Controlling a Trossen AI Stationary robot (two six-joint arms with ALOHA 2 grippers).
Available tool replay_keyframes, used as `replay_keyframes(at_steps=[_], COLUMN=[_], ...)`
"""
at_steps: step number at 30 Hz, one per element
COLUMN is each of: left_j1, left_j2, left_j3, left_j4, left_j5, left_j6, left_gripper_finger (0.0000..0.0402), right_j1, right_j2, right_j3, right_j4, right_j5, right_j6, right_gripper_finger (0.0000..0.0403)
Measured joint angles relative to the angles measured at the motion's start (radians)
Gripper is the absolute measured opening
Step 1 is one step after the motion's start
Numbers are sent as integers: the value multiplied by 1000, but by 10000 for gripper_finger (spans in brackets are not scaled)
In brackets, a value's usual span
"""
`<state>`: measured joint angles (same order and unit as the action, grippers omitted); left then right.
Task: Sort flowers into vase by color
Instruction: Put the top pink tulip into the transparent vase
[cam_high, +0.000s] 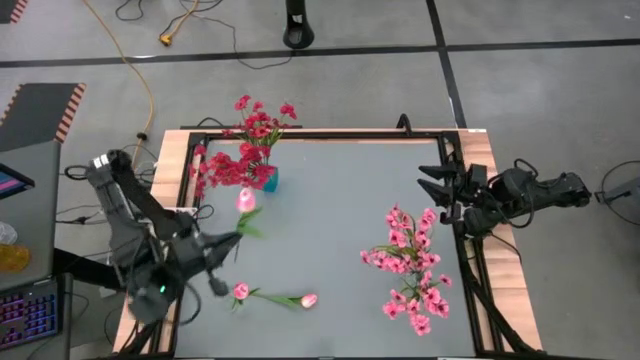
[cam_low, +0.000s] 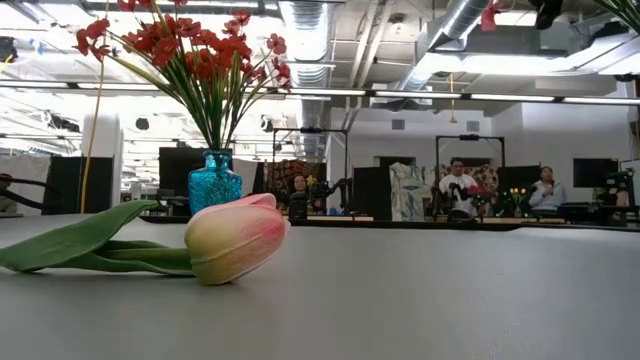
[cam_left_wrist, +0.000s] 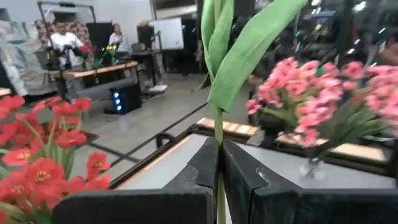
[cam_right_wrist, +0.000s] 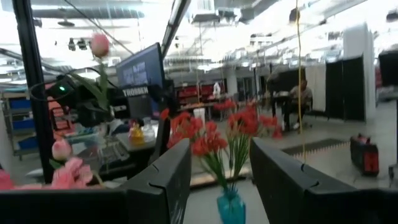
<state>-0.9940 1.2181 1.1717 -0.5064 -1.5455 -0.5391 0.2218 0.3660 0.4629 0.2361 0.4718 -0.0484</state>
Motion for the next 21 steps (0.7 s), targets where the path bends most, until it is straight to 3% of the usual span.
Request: replay_keyframes(at_steps=[7, 21], left_j1=[-152, -227], left_j2=[62, 213], left_j3=[1, 1], left_j4=[0, -2], left_j5=[-26, -26], left_j6=[-116, -249], left_gripper_finger=[0, 0], right_j1=[0, 0], right_j2=[0, 0], right_j3=[0, 0], right_j4=[-95, -155], right_j5=[0, 0], right_j6=[137, 227], right_gripper_finger=[189, 189])
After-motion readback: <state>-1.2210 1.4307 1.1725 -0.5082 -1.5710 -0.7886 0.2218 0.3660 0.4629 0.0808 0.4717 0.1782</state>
